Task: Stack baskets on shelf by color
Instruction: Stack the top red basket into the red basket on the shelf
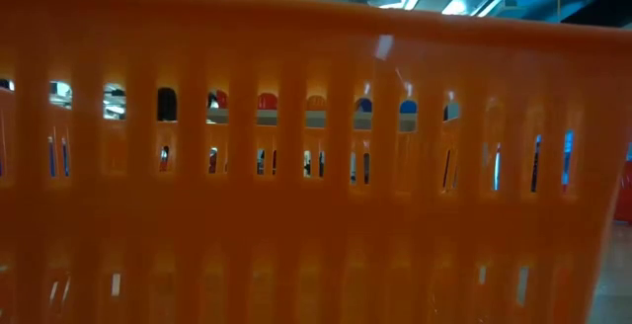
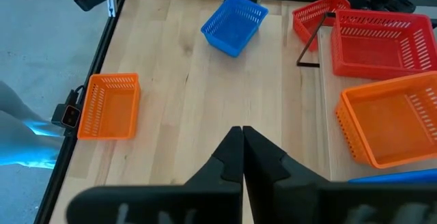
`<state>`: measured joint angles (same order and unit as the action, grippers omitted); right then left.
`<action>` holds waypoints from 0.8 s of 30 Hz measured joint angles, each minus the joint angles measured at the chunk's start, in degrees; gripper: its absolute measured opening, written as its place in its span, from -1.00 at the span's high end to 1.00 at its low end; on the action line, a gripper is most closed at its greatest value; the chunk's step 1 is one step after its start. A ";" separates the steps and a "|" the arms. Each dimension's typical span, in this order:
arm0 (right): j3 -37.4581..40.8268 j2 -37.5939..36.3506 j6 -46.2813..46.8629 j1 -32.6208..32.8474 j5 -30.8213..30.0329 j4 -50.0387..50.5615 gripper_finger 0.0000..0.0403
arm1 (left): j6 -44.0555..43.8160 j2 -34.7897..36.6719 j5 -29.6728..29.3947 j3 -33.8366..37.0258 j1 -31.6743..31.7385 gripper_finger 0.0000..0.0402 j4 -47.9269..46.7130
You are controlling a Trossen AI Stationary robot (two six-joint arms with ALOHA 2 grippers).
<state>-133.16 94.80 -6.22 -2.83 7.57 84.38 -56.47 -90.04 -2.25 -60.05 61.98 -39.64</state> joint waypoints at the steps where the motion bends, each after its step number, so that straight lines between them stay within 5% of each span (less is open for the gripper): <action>1: 0.00 0.00 0.00 0.00 0.00 0.00 1.00 | 0.01 0.00 -0.17 0.00 0.00 0.49 0.00; 24: 0.02 0.00 1.44 0.00 0.00 -0.39 1.00 | 0.07 0.00 -2.01 0.00 -0.68 0.49 1.62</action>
<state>-133.14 94.80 -4.78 -2.83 7.57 83.99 -56.40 -90.04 -4.26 -60.05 61.30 -38.02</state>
